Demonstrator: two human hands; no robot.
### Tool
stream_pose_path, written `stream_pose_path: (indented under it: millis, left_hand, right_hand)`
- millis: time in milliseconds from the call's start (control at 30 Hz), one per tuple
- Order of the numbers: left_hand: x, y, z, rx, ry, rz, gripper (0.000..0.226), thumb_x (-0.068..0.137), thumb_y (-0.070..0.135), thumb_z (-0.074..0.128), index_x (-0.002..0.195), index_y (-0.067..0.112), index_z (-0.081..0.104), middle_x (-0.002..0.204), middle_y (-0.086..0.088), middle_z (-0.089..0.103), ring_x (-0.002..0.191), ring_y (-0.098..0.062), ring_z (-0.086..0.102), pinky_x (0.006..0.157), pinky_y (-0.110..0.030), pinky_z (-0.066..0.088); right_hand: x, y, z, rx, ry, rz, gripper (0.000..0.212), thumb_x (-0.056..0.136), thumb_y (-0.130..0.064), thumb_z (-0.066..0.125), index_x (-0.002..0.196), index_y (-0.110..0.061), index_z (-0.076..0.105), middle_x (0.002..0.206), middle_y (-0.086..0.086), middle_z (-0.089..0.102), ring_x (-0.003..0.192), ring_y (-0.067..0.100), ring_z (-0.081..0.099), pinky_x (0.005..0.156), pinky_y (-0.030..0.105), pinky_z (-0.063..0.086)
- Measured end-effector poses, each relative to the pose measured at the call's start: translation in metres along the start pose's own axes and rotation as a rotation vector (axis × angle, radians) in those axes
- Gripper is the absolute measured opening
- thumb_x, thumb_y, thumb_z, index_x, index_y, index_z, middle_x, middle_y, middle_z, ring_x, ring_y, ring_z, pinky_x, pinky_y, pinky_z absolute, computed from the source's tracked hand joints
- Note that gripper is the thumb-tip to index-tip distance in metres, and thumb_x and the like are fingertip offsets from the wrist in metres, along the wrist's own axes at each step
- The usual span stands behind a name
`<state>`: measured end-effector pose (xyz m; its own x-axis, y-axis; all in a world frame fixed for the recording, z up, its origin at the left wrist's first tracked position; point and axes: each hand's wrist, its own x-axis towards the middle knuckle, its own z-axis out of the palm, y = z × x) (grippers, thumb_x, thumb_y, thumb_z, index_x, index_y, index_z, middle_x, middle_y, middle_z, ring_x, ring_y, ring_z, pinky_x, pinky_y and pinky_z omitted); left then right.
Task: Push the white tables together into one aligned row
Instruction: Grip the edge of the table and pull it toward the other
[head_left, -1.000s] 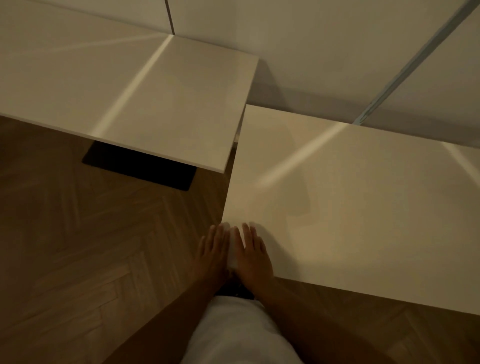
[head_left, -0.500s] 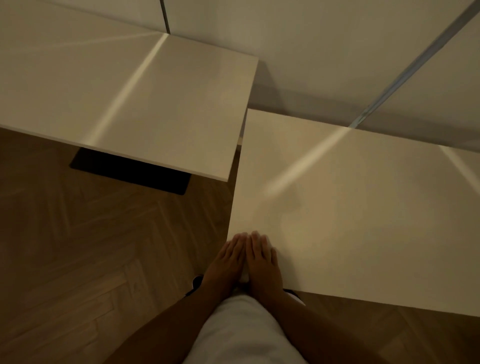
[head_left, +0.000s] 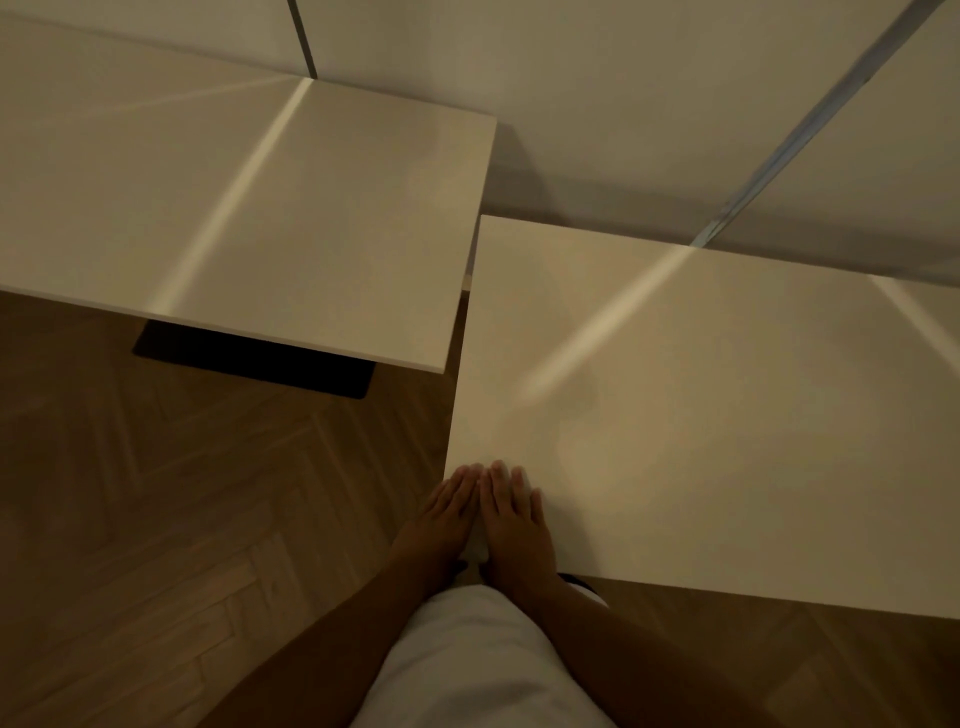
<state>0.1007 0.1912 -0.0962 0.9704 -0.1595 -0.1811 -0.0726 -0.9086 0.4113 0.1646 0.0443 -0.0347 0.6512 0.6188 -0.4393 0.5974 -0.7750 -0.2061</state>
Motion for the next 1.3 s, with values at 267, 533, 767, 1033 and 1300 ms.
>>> stream_pose_path:
  millis: [267,533,767,1033,1300]
  left_hand:
    - [0.008,-0.014,-0.019,-0.055,0.036,0.032,0.150,0.036,0.032,0.097,0.156,-0.001,0.016,0.158,-0.020,0.023,0.151,-0.031,0.013,0.125,-0.036,0.006]
    - [0.025,-0.032,-0.033,-0.069,0.050,0.030,0.159,0.044,0.030,0.097,0.160,0.010,-0.009,0.163,-0.016,0.013,0.151,-0.030,0.010,0.115,-0.053,0.028]
    - [0.030,-0.037,-0.026,-0.034,-0.008,-0.023,0.142,0.058,0.025,0.089,0.160,0.009,-0.007,0.167,-0.010,-0.003,0.155,-0.030,-0.005,0.123,-0.048,0.022]
    - [0.031,-0.013,-0.049,-0.292,0.147,-0.200,0.074,0.093,0.038,0.040,0.157,0.006,0.023,0.163,-0.024,0.018,0.153,-0.034,0.007,0.123,-0.058,0.009]
    - [0.019,0.028,-0.044,-1.617,0.234,-1.309,0.088,0.087,0.057,0.071,0.154,0.013,0.036,0.146,-0.008,0.049,0.128,-0.028,0.053,0.106,-0.041,0.047]
  right_hand:
    - [0.019,-0.009,-0.013,0.011,-0.030,-0.022,0.118,0.065,-0.028,0.085,0.157,-0.005,0.015,0.165,0.016,0.012,0.149,0.045,0.008,0.117,0.062,0.024]
    - [0.045,-0.012,-0.022,0.043,-0.021,-0.013,0.110,0.078,-0.017,0.074,0.158,-0.008,-0.001,0.166,0.012,-0.010,0.147,0.040,-0.018,0.121,0.059,0.005]
    - [0.050,-0.012,-0.028,0.046,-0.016,0.001,0.111,0.084,-0.023,0.073,0.157,-0.012,-0.010,0.166,0.009,-0.016,0.149,0.038,-0.020,0.123,0.055,0.000]
    - [0.029,-0.010,-0.023,0.480,0.203,0.105,0.076,0.092,-0.039,0.058,0.152,-0.003,0.030,0.159,0.013,0.029,0.148,0.031,0.024,0.123,0.046,0.020]
    - [0.007,0.000,-0.032,1.332,0.489,0.991,0.022,0.096,-0.035,0.056,0.099,-0.015,0.063,0.097,0.008,0.069,0.087,0.025,0.064,0.079,0.043,0.054]
